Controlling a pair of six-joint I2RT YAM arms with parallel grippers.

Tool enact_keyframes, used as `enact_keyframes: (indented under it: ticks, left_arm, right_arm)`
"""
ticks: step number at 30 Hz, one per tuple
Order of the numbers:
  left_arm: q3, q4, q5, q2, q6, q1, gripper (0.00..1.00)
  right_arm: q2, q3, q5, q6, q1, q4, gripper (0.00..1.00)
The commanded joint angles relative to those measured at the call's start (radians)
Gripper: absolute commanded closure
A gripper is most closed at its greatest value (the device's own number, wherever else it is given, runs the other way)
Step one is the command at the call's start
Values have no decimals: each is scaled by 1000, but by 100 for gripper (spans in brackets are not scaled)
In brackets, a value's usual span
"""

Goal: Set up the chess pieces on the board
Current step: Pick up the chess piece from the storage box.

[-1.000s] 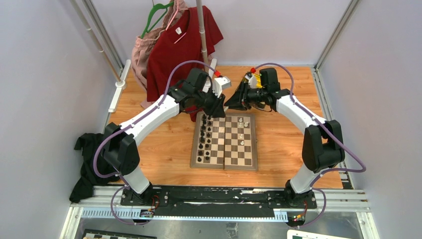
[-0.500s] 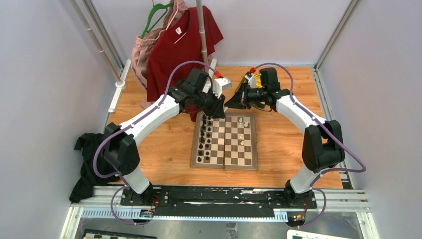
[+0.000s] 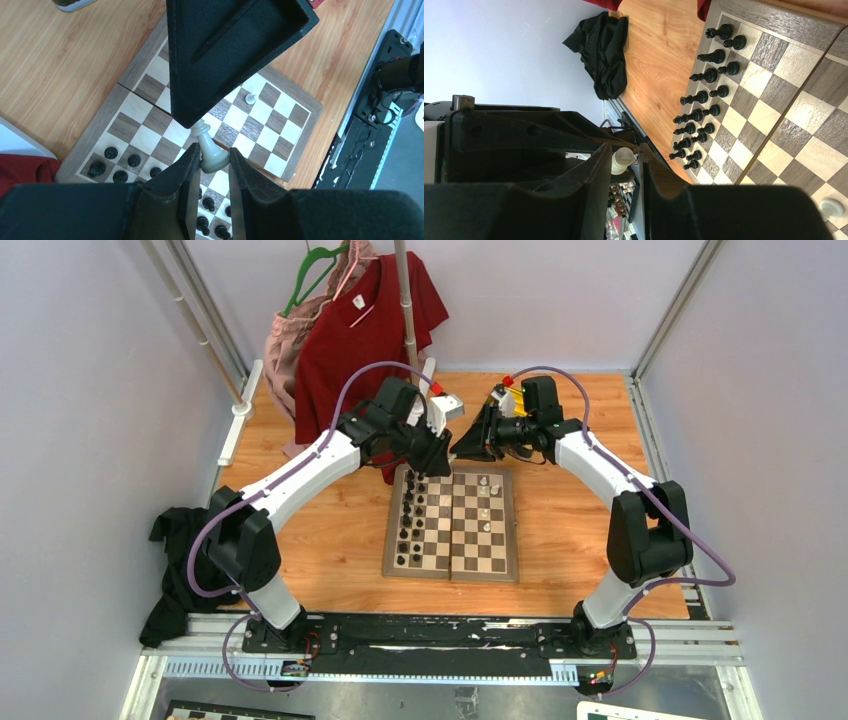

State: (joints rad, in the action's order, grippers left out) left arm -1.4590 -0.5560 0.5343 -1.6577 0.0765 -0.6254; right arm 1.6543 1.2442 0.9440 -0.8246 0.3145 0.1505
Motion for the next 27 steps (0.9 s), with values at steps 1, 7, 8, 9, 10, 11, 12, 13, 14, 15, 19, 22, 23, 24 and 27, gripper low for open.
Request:
enact_keyframes:
  ticks: [1,7,8,9,10,11,12,13,14,15,19,22,23,24,27]
  left_arm:
    - [-23,5,-17,15,15,-4,100]
    - [-22,5,-19,15,17,-4,100]
    - [-22,4,-19,16,17,-5,100]
    - [-22,5,-19,16,17,-4,100]
    - [-22,4,-19,17,16,-4,100]
    - [-21,5,-17,16,16,-5,100]
    - [-22,5,-18,17,16,-4,100]
    - [-22,5,-16,16,15,-4,100]
    - [-23,5,-16,16,16,-5,100]
    - [-23,5,-15,17,16,-5,100]
    - [-24,5,-10,15,14,-4,100]
    - [-24,5,-8,15,14,-4,100]
    - [-24,5,-7,16,13,-4,100]
    - [-24,4,-5,17,13,-4,100]
    - [-24,4,-3,16,12,-4,100]
  right_arm:
    - [-28,-11,27,11,15,17,68]
    - [-35,-14,30,16,14,26,68]
    - [-37,-15,31,16,15,26,68]
    - [-37,-15,32,17,15,26,68]
    - [-37,-15,32,17,15,26,69]
    - [-37,-15,34,17,16,25,69]
    - [-37,-16,34,17,17,26,69]
    - [-36,-18,35,16,17,25,69]
    - [-36,-18,35,17,17,25,70]
    - [-34,-17,38,18,19,24,70]
    - [-32,-16,39,16,24,21,70]
    - [-28,-14,40,16,29,20,70]
    - [-26,-14,41,16,30,19,70]
    - [-25,-14,40,15,31,19,70]
    - [-21,-12,40,15,34,16,70]
